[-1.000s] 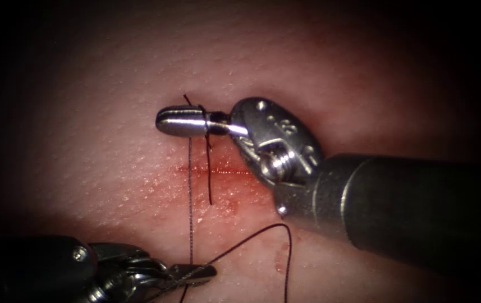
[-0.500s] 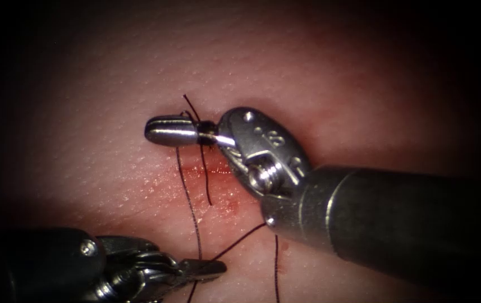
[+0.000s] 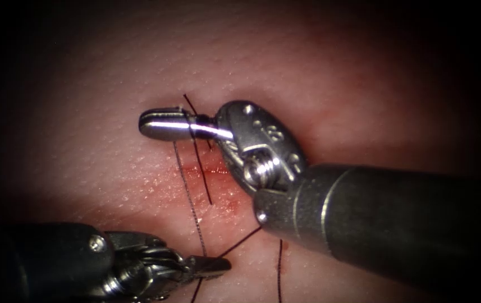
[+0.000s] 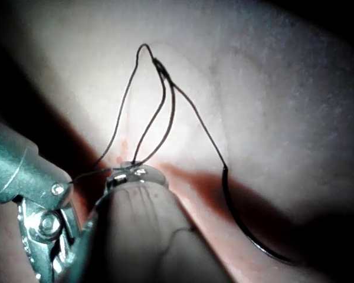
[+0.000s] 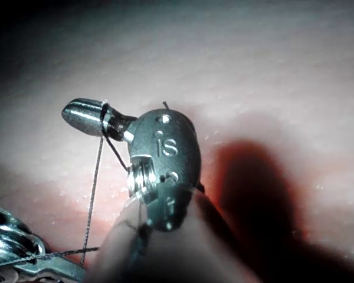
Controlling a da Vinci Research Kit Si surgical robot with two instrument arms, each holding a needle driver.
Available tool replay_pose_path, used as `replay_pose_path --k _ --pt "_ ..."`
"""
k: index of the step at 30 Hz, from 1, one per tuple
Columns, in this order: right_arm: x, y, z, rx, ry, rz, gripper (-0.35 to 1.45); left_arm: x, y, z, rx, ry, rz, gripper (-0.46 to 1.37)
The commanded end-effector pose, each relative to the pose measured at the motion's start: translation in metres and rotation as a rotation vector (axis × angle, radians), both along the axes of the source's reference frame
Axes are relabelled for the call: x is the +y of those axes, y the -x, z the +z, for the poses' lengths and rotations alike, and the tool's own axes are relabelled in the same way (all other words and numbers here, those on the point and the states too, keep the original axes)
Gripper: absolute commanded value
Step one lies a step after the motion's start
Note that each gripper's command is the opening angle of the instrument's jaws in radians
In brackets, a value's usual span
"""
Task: Wound Closure
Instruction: Wrap the suture two times counter clockwise around the right needle driver
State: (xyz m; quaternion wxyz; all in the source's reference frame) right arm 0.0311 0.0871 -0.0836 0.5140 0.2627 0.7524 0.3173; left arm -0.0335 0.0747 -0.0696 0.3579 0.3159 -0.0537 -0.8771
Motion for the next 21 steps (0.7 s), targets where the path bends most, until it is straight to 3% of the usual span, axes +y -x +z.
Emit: replay_pose_path --k 1,21 --pt "0.0 0.0 0.0001 -0.002 0.0 0.002 -0.35 0.0 0.0 -0.0001 0.006 -0.005 0.003 -0.35" --pt "0.0001 0.0 0.0003 -0.037 0.019 0.006 -0.35 0.0001 0.0 -0.0001 0.007 -0.013 0.002 -0.35"
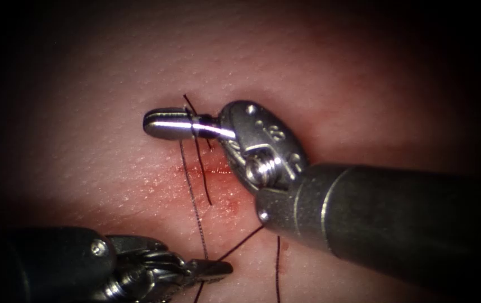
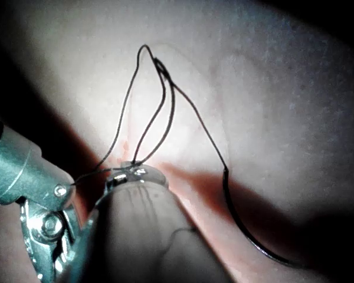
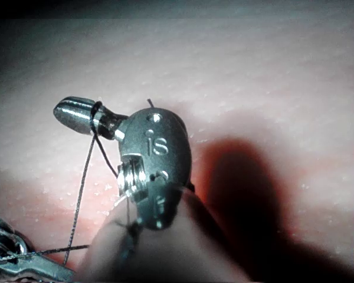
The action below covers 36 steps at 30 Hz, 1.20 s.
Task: Wound Closure
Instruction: Wrap the suture two times counter clockwise around the right needle driver
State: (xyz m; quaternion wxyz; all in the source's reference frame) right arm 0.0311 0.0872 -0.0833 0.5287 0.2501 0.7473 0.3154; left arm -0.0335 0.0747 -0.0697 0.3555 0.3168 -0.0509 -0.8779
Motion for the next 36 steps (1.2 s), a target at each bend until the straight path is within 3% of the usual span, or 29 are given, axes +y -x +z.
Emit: replay_pose_path --k 1,7,9,10,12,13,17,22,23,28,32,36 --pt "0.0 0.0 0.0 -0.002 -0.001 0.002 -0.35 0.0 0.0 0.0 0.006 -0.006 0.005 -0.35" --pt "0.0 -0.0002 0.0001 -0.008 0.015 0.01 -0.35 0.0001 0.0001 0.0 0.006 -0.006 0.005 -0.35" --pt "0.0001 -0.0002 0.0001 -0.023 0.009 0.026 0.02 0.0001 0.0001 0.0 0.006 -0.006 0.006 -0.35" --pt "0.0001 -0.0002 0.0001 -0.035 0.016 0.039 0.33 0.0001 0.0001 0.0 0.006 -0.005 0.006 -0.35" --pt "0.0002 -0.0003 0.0002 -0.051 0.011 0.058 0.72 0.0001 0.0001 0.0 0.006 -0.005 0.006 -0.35" --pt "0.0002 -0.0003 0.0002 -0.059 0.01 0.066 0.79 0.0001 0.0001 0.0 0.006 -0.005 0.006 -0.35" --pt "0.0002 -0.0003 0.0004 -0.09 0.009 0.07 0.85 0.0 0.0002 0.0 0.006 -0.005 0.006 -0.35" --pt "0.0 -0.0005 0.0008 -0.186 0.041 0.044 0.92 -0.0001 0.0002 -0.0001 0.004 -0.002 0.011 -0.35" --pt "-0.0001 -0.0006 0.0011 -0.229 0.07 0.028 0.98 0.0 0.0001 -0.0002 0.003 -0.001 0.016 -0.35" --pt "-0.0007 -0.001 0.0021 -0.345 0.121 -0.061 0.96 0.0002 0.0 -0.0009 0.001 0.01 0.025 -0.35" --pt "-0.0012 -0.0013 0.0024 -0.361 0.136 -0.116 0.96 0.0005 -0.0001 -0.0014 0.006 0.026 0.022 -0.35" --pt "-0.0018 -0.0014 0.0023 -0.362 0.158 -0.241 0.95 0.0013 -0.0003 -0.002 0.015 0.042 0.029 -0.35"
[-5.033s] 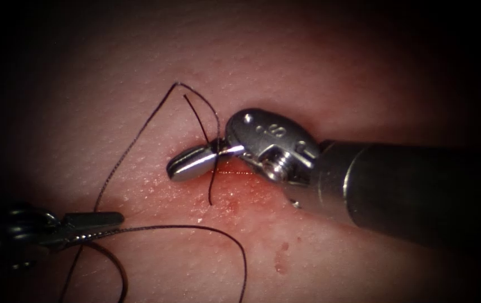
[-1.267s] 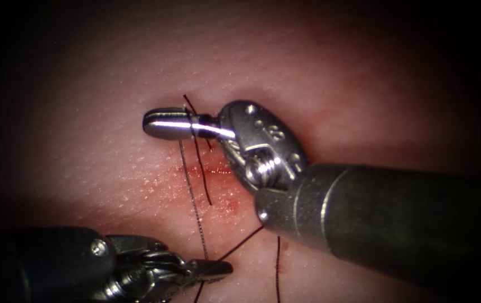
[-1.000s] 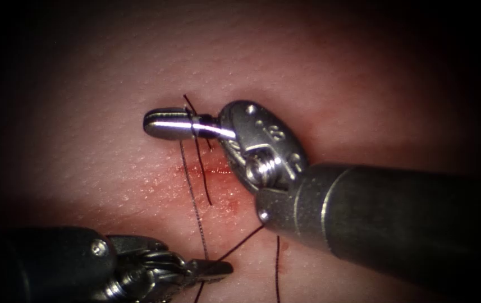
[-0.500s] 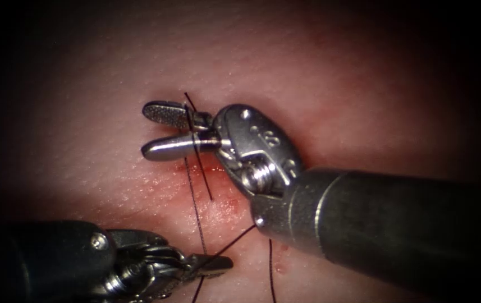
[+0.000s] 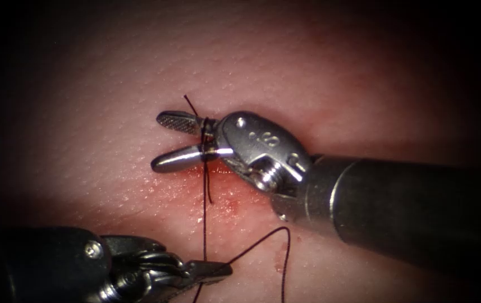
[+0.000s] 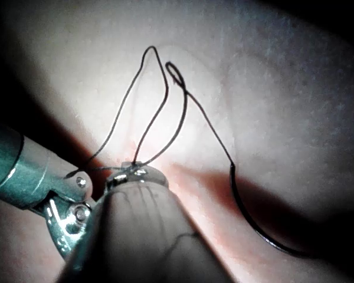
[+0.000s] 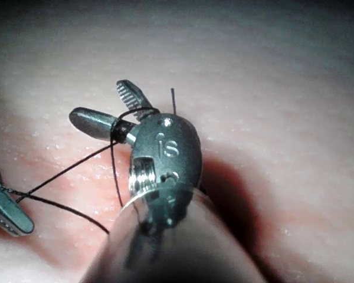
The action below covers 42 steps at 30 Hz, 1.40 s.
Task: Wound Closure
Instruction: Wrap the suture two times counter clockwise around the right needle driver
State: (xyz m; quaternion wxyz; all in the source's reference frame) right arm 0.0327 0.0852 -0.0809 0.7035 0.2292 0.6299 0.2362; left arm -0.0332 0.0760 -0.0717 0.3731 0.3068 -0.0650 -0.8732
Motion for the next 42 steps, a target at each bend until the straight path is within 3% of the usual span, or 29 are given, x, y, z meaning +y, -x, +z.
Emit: replay_pose_path --k 1,5,9,21,28,42 --pt "0.0 0.0002 -0.0002 -0.007 0.0 -0.05 0.93 0.0002 -0.0001 -0.0001 0.013 0.002 0.002 -0.35" --pt "-0.0003 0.0009 -0.0003 -0.036 0.003 -0.166 0.86 0.001 -0.0006 -0.0008 0.028 0.028 0.009 -0.35" --pt "-0.0003 0.0016 -0.0003 -0.044 0.006 -0.217 0.84 0.0016 -0.0015 -0.0014 0.038 0.049 0.007 -0.35" --pt "-0.0018 0.0027 0.0 -0.007 0.009 -0.433 0.79 0.0037 -0.003 -0.0023 0.046 0.145 0.036 -0.35" --pt "-0.0023 0.0039 -0.0001 0.048 -0.014 -0.529 0.75 0.0045 -0.0034 -0.0022 0.075 0.182 0.049 -0.35" --pt "-0.0033 0.0042 0.0002 0.219 -0.096 -0.615 0.63 0.0063 -0.0042 0.0001 0.081 0.204 0.045 -0.35"
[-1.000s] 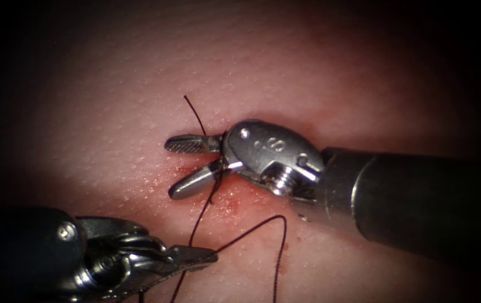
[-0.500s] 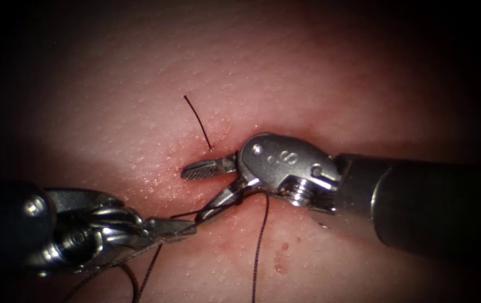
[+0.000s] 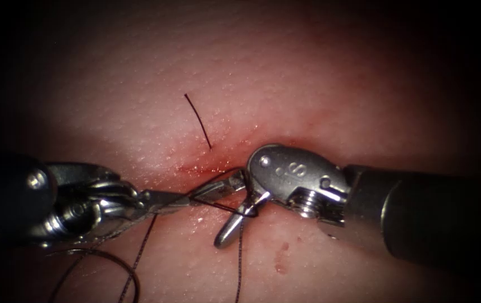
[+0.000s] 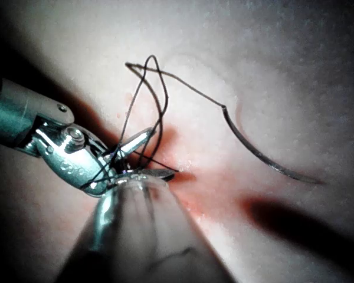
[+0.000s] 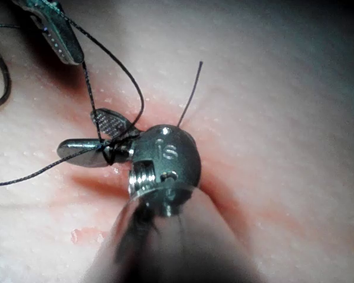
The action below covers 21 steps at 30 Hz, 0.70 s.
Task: Wound Closure
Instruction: Wrap the suture two times counter clockwise around the right needle driver
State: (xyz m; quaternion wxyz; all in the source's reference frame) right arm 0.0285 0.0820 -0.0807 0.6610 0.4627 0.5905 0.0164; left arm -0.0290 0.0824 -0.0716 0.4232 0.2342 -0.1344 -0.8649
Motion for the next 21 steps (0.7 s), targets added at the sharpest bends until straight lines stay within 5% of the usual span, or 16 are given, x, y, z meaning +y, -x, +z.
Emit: replay_pose_path --k 1,10,21 --pt "-0.0001 0.0 0.0 0.019 -0.017 -0.005 0.62 0.0002 0.0 0.0002 0.004 0.001 0.008 -0.35" --pt "0.0001 0.0007 -0.0002 0.135 -0.092 0.008 0.51 0.0007 0.0001 0.0017 0.016 -0.003 0.018 -0.35" --pt "0.0008 0.0021 -0.0016 0.142 -0.188 0.217 0.43 0.0001 0.0001 0.0041 0.045 -0.024 0.014 -0.35"
